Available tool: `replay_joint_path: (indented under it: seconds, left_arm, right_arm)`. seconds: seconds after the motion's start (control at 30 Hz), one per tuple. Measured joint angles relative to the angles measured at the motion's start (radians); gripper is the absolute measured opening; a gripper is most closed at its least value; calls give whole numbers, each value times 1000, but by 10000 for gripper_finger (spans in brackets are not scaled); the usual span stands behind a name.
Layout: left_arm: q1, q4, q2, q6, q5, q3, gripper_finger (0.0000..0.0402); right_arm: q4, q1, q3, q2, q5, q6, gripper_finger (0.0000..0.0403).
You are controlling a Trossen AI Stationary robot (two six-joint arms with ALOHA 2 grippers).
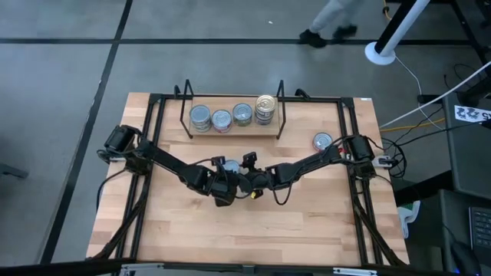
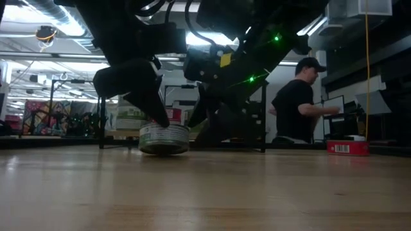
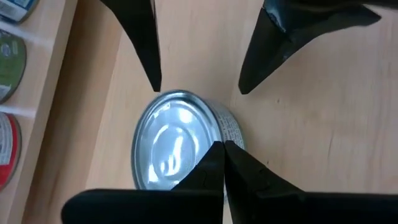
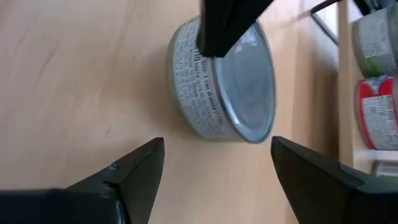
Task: Stack canned seafood by type on shelf
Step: Stack the green-white tuna can on top of the green-white tuna can on the shelf
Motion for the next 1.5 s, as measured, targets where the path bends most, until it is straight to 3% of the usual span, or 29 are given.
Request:
replay_joint_path:
  seconds: [0.6,1.13,1.27,1.5]
  left_arm:
    - [5,6,0,-32,-14,9,0]
    - [4,26,0,-18,-8,5,0]
    - [4,27,0,-18,-8,5,0]
    - [3,62,0,-20,-7,5,0]
  right_arm:
    - [5,2,-29,-5,66,-13,296]
    - [-163,1,-81,-175,48,-8,296]
    - [-42,1,-205,-231,49,-2,296]
    - [480,2,-413,-252,22,-92,296]
